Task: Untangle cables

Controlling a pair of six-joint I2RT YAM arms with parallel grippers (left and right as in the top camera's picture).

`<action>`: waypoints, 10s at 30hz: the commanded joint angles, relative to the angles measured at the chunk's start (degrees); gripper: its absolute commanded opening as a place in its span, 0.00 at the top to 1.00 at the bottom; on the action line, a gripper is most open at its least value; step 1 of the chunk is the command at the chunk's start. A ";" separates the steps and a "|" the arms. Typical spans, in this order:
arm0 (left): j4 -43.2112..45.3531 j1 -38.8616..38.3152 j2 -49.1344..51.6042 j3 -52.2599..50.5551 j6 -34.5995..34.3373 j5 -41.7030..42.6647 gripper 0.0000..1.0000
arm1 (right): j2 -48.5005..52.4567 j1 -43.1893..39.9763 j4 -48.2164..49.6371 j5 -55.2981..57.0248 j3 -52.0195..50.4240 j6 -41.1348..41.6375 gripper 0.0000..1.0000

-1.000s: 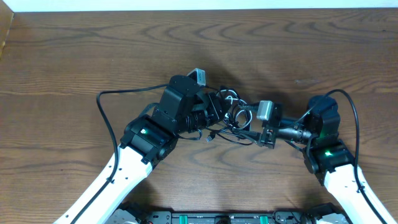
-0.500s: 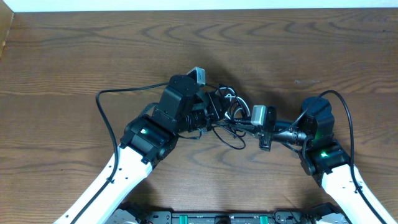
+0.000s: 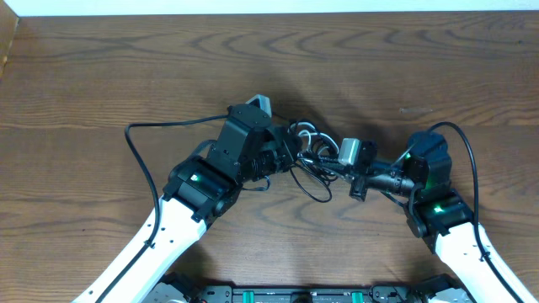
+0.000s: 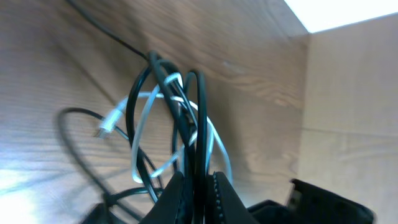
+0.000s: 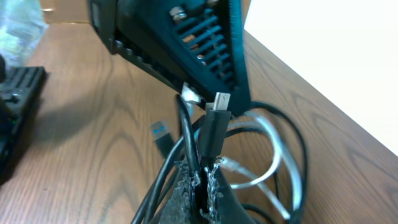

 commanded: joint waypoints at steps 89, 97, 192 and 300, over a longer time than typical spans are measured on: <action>-4.83 0.13 0.52 1.66 0.74 -11.69 0.93 | 18.12 13.25 -7.93 5.79 0.90 31.71 0.75; -4.85 0.13 0.61 1.66 0.33 -11.50 0.92 | 21.40 14.69 -3.37 14.05 0.90 37.75 0.75; -25.31 16.22 0.59 1.55 -1.81 -29.97 0.92 | 5.25 -17.86 -24.74 18.84 0.90 32.37 0.99; -27.58 34.80 3.13 -0.50 53.70 -17.35 0.05 | 5.27 -19.12 -26.67 21.22 0.90 31.93 0.99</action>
